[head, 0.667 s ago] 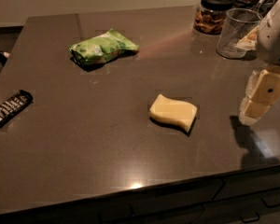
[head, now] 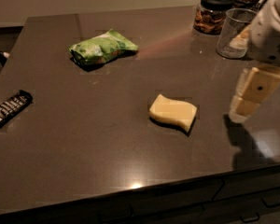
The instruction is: Move sponge near green rice chip bag
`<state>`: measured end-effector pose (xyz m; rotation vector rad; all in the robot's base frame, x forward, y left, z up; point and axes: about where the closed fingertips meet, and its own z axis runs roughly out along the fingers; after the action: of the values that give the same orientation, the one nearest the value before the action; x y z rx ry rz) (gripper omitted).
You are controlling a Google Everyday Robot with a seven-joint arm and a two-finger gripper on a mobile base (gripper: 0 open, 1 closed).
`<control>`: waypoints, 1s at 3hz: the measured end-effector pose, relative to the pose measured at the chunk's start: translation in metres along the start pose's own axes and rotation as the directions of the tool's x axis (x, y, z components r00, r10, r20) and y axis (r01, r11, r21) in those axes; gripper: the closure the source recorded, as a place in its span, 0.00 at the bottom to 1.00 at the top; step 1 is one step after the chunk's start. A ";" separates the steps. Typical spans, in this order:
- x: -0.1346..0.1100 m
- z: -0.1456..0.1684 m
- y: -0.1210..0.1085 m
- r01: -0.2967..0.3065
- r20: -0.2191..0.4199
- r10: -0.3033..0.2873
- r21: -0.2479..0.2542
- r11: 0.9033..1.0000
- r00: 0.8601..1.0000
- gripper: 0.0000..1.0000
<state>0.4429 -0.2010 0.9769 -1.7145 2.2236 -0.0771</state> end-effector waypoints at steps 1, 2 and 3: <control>-0.023 0.008 -0.001 0.000 0.021 0.000 -0.007 1.000 1.000 0.00; -0.049 0.029 -0.001 -0.013 0.050 0.015 -0.037 0.999 0.999 0.00; -0.070 0.052 0.000 -0.037 0.063 0.041 -0.066 0.997 0.997 0.00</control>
Offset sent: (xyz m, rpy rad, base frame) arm 0.0347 0.0829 -0.0368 0.1065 0.0652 -0.0013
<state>0.4737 -0.1260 0.9438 -1.6813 2.2338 0.0587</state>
